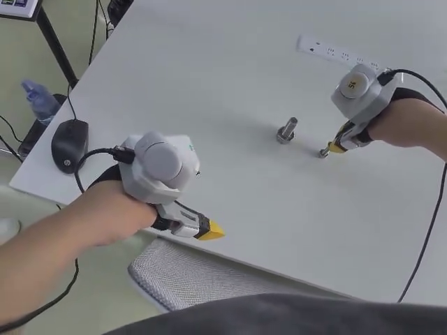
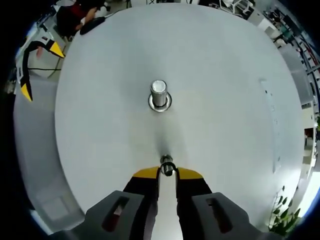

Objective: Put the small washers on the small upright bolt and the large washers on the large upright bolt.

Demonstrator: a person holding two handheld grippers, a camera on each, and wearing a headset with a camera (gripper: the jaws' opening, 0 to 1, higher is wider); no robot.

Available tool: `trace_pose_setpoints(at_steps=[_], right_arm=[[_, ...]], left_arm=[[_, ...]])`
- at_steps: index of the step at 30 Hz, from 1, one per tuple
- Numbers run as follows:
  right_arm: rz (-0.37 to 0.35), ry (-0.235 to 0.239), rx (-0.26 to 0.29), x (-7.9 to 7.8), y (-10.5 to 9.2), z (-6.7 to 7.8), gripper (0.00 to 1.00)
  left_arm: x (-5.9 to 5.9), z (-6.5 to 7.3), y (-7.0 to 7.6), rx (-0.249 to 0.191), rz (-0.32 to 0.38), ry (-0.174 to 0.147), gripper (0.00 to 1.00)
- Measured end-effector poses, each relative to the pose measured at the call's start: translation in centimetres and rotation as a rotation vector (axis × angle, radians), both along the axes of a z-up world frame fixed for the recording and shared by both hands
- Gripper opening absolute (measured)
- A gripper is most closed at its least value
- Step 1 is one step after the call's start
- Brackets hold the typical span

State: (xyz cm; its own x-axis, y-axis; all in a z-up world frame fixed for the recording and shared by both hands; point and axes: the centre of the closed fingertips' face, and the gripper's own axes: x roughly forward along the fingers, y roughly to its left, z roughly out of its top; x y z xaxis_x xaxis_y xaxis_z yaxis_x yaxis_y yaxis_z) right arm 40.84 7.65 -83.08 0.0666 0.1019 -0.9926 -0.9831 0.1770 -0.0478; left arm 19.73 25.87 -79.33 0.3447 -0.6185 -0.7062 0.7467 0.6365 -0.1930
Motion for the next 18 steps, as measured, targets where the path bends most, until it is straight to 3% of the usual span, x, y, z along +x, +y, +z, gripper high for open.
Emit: trace_pose_setpoints(at_steps=[18], right_arm=[[0.007,0.025,-0.008,-0.1,0.0,-2.4,0.13]], left_arm=[[-0.3,-0.9,0.1,0.008,0.013,0.03,0.72]])
